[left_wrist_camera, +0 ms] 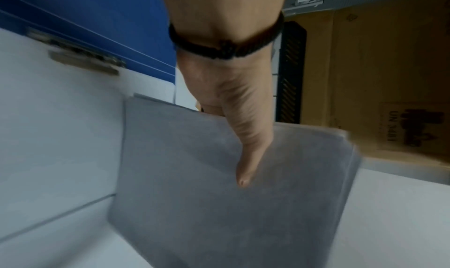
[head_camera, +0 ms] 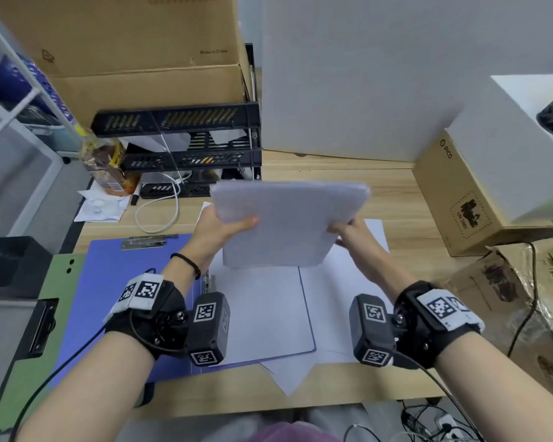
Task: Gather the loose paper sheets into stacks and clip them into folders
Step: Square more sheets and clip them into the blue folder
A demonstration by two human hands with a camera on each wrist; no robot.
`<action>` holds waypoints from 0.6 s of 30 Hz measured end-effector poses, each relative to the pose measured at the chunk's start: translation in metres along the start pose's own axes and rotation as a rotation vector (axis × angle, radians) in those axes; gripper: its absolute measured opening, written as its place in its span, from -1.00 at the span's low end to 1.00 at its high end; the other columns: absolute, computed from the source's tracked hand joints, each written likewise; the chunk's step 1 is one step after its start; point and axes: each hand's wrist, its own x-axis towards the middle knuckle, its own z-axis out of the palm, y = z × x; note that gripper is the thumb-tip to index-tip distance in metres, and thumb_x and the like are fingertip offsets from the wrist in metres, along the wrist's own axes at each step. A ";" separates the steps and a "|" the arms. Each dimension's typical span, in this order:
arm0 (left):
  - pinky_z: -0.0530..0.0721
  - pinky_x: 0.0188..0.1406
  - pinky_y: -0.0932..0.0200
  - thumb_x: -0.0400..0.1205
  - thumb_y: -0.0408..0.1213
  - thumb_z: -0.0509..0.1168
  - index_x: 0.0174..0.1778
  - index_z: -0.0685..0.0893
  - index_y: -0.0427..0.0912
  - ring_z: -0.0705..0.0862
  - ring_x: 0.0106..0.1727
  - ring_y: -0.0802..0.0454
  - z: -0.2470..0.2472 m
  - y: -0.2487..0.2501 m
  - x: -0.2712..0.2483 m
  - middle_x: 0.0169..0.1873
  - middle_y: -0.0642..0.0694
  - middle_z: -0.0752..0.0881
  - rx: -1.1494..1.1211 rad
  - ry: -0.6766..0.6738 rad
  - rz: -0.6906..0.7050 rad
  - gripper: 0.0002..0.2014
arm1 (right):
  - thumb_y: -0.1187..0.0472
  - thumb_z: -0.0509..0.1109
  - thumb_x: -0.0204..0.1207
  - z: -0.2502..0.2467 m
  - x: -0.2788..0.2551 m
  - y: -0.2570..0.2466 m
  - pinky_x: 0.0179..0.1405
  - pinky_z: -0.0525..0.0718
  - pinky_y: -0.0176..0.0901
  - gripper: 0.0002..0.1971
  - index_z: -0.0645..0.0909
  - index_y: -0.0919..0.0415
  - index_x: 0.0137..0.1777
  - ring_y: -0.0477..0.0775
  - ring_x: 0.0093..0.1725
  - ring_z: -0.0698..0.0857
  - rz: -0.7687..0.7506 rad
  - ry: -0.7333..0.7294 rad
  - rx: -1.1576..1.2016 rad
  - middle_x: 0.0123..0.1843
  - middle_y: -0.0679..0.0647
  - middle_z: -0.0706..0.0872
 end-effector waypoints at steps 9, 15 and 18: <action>0.68 0.00 0.37 0.49 -0.28 0.49 0.16 0.65 0.07 0.74 0.11 0.23 0.007 -0.031 -0.011 0.10 0.14 0.77 0.064 -0.034 -0.175 -0.65 | 0.10 0.39 0.61 -0.011 0.007 0.022 0.01 0.69 -0.31 -0.72 0.65 0.09 0.29 -0.13 0.14 0.77 0.079 -0.100 -0.066 0.17 -0.10 0.79; 0.67 -0.12 0.23 0.62 -0.24 0.36 0.30 0.57 -0.08 0.72 0.03 0.10 0.016 -0.057 -0.005 0.16 -0.03 0.72 0.271 0.003 -0.382 -0.68 | 0.16 0.31 0.64 -0.020 0.024 0.053 0.01 0.75 -0.09 -0.72 0.66 0.26 0.26 0.12 0.06 0.81 0.218 -0.225 -0.189 0.13 0.11 0.81; 0.74 -0.11 0.08 0.66 -0.35 0.26 0.30 0.55 -0.13 0.73 0.03 -0.06 0.012 -0.082 -0.010 0.15 -0.12 0.72 0.306 0.052 -0.517 -0.71 | 0.22 0.26 0.62 -0.015 0.027 0.082 -0.14 0.71 -0.12 -0.71 0.64 0.27 0.27 0.16 0.03 0.79 0.337 -0.298 -0.243 0.12 0.14 0.80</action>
